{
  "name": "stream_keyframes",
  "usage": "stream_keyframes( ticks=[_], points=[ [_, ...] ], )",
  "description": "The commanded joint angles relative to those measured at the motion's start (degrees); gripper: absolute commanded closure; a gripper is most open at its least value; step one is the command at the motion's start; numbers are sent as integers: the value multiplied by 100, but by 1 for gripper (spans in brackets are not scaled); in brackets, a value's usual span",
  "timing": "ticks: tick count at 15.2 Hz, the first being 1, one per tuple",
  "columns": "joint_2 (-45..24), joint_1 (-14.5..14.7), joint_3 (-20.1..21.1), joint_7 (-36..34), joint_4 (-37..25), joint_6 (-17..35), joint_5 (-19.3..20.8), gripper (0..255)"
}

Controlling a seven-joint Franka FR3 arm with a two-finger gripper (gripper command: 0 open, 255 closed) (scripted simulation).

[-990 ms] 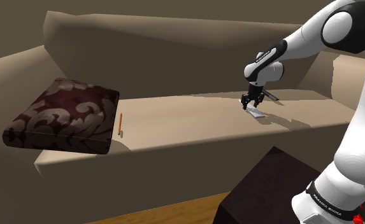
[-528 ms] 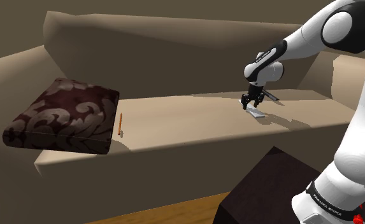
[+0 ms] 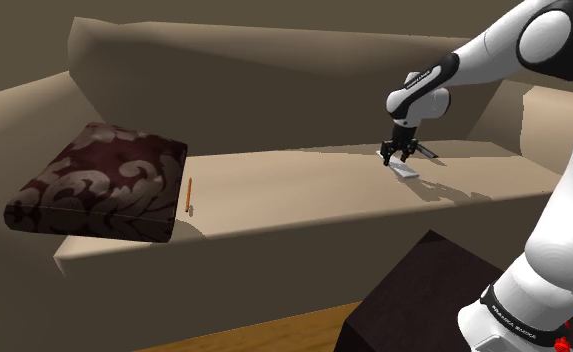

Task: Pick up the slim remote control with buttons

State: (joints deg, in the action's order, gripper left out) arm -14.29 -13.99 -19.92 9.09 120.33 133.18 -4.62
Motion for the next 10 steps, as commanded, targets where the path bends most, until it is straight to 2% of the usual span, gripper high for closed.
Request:
stream_keyframes(
  ticks=[1, 10],
  points=[
    [108, 18, -18, -37, -32, -133, 54, 255],
    [434, 57, -61, -135, -218, -625, 211, 255]
  ],
)
